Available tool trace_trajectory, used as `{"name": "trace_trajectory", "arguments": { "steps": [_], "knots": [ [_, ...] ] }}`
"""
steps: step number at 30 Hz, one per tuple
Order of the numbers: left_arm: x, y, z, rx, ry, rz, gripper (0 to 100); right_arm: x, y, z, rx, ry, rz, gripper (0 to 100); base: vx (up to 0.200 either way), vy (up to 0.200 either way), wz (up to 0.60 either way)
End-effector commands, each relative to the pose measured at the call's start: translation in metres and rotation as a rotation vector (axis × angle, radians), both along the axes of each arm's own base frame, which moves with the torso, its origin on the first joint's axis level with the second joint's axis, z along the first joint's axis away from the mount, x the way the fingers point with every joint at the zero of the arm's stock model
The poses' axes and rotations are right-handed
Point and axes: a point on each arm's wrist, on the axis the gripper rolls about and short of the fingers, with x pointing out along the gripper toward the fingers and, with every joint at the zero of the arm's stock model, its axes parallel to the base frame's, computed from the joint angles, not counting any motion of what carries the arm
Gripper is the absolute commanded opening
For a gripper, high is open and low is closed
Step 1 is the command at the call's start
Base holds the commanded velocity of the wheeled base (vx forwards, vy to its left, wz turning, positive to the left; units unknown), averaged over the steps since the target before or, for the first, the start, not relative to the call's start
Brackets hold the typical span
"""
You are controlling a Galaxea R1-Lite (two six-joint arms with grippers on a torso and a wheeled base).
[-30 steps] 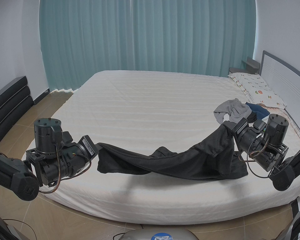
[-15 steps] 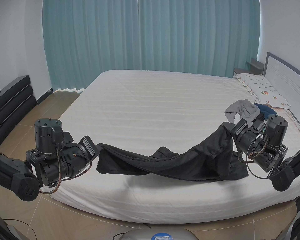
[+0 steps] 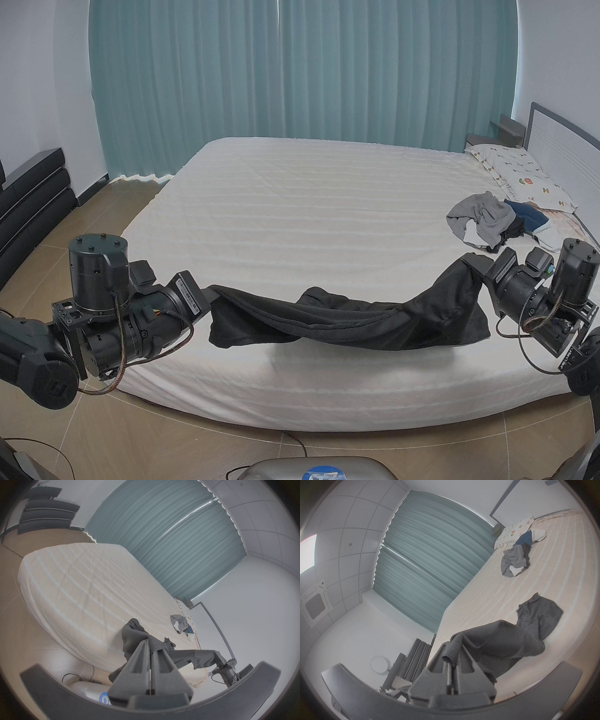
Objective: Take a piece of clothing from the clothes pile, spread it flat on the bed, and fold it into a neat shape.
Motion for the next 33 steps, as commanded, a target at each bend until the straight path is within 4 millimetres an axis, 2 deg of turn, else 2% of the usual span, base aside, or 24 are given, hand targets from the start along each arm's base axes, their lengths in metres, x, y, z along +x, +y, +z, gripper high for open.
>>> {"name": "trace_trajectory", "arguments": {
  "steps": [1, 2, 7, 9, 10, 11, 12, 13, 15, 16, 20, 22, 23, 25, 27, 28, 29, 33],
  "knots": [
    [-0.015, 0.007, 0.034, -0.017, -0.114, -0.014, 0, -0.043, -0.015, 0.057, -0.002, -0.176, -0.006, 0, 0.000, 0.000, 0.00],
    [-0.016, 0.008, 0.036, -0.010, -0.120, -0.015, 0, -0.045, -0.016, 0.063, 0.002, -0.191, -0.008, 0, 0.000, 0.000, 0.00],
    [-0.010, 0.006, 0.087, 0.022, -0.162, -0.014, 0, -0.069, -0.030, 0.150, 0.034, -0.284, -0.043, 0, 0.000, 0.000, 0.00],
    [-0.010, 0.007, 0.089, 0.022, -0.164, -0.012, 0, -0.069, -0.030, 0.153, 0.035, -0.288, -0.044, 0, 0.000, 0.000, 0.00],
    [-0.002, 0.007, 0.121, 0.009, -0.191, 0.008, 0, -0.062, -0.041, 0.195, 0.042, -0.344, -0.116, 0, 0.000, 0.000, 0.00],
    [0.004, 0.008, 0.130, 0.009, -0.193, 0.022, 0, -0.055, -0.044, 0.208, 0.044, -0.365, -0.148, 0, 0.000, 0.000, 0.00],
    [0.004, 0.008, 0.130, 0.009, -0.193, 0.022, 0, -0.055, -0.044, 0.208, 0.044, -0.365, -0.148, 0, 0.000, 0.000, 0.00],
    [0.018, 0.008, 0.142, 0.017, -0.176, 0.045, 0, -0.040, -0.051, 0.230, 0.048, -0.405, -0.205, 0, 0.000, 0.000, 0.00],
    [0.019, 0.007, 0.142, 0.019, -0.173, 0.047, 0, -0.038, -0.051, 0.231, 0.048, -0.408, -0.208, 0, 0.000, 0.000, 0.00],
    [0.040, 0.009, 0.150, 0.025, -0.103, 0.085, 0, -0.007, -0.060, 0.245, 0.034, -0.400, -0.287, 0, 0.000, 0.000, 0.00],
    [0.064, 0.005, 0.151, -0.039, -0.029, 0.120, 0, 0.032, -0.062, 0.238, 0.018, -0.330, -0.341, 0, 0.000, 0.000, 0.00],
    [0.085, -0.001, 0.139, -0.053, 0.010, 0.137, 0, 0.059, -0.065, 0.224, 0.005, -0.278, -0.386, 0, 0.000, 0.000, 0.00],
    [0.089, -0.002, 0.137, -0.050, 0.017, 0.140, 0, 0.063, -0.066, 0.222, 0.003, -0.272, -0.393, 0, 0.000, 0.000, 0.00],
    [0.107, -0.005, 0.125, -0.042, 0.042, 0.151, 0, 0.083, -0.068, 0.209, -0.003, -0.237, -0.422, 0, 0.000, 0.000, 0.00],
    [0.108, -0.005, 0.124, -0.041, 0.045, 0.153, 0, 0.085, -0.068, 0.208, -0.004, -0.234, -0.422, 0, 0.000, 0.000, 0.00],
    [0.127, -0.009, 0.112, -0.034, 0.067, 0.159, 0, 0.105, -0.068, 0.192, -0.007, -0.205, -0.429, 0, 0.000, 0.000, 0.00],
    [0.127, -0.009, 0.112, -0.034, 0.067, 0.159, 0, 0.105, -0.068, 0.192, -0.007, -0.205, -0.429, 0, 0.200, 0.000, 0.00],
    [0.156, -0.019, 0.086, -0.015, 0.103, 0.166, 0, 0.132, -0.068, 0.173, -0.008, -0.204, -0.455, 0, 0.200, 0.000, 0.00]
  ]
}}
